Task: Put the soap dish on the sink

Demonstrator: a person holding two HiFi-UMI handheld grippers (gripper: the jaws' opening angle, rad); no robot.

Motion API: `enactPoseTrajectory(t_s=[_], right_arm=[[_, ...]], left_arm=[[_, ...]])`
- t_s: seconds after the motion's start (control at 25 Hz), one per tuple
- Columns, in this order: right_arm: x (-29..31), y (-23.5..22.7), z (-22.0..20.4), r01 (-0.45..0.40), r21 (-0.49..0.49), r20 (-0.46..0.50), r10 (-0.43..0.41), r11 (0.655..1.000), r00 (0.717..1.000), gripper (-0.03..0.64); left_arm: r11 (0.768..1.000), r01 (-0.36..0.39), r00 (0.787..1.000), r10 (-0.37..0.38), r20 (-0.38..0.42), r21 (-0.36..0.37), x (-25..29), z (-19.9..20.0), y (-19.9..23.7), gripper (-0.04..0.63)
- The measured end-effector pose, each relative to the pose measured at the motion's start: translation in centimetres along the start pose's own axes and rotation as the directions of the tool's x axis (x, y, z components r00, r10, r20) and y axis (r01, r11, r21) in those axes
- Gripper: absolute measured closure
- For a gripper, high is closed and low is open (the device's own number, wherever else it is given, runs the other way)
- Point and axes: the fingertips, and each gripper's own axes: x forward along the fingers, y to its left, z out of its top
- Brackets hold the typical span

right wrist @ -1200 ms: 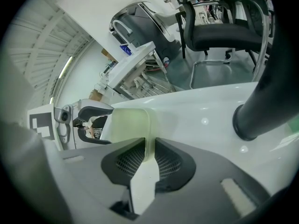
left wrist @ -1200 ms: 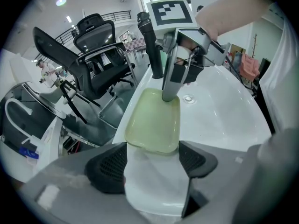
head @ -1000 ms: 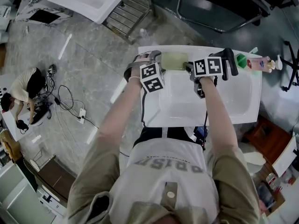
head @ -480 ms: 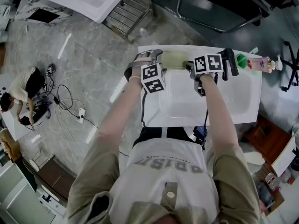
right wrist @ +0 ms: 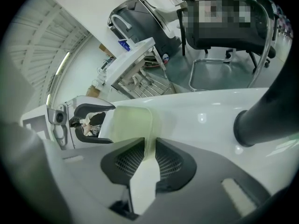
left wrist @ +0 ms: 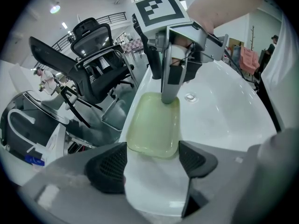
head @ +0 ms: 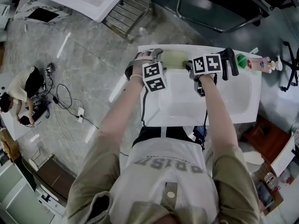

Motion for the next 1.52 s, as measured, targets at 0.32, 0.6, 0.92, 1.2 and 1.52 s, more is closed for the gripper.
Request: enactPoseTrajectory(t_s=[0.32,0.6,0.92,1.2,1.52], right_arm=[[-0.02,-0.04,0.08,0.027,-0.041,0.004,-0.027,0.999,1.0,0.531],[-0.05,-0.29,0.26,0.027,-0.023,0.012,-0.026,0.999,1.0,0.532],[-0.08,-0.25,0.19,0.03,0.008,0.0,-0.03,1.0,1.0,0.535],[-0.11,-0.34,0.06,0.043,-0.009,-0.02,-0.043,0.999,0.999,0.537],[-0.21,-0.87,0.43,0.104,-0.054,-0.026,-0.105,0.993,0.994,0.546]], left_arm=[[1.0,-0.007,1.0,0.007,-0.004,0.009,-0.02,0.14,0.14,0.232],[1.0,-0.004,1.0,0.004,0.002,0.0,0.17,0.33,0.08,0.232],[1.0,0.004,1.0,-0.004,0.002,-0.004,0.07,0.27,-0.04,0.232],[1.0,0.012,1.0,-0.012,0.006,-0.02,0.09,0.18,-0.21,0.232],[0.999,0.028,1.0,-0.028,0.009,-0.042,0.15,0.12,-0.41,0.233]])
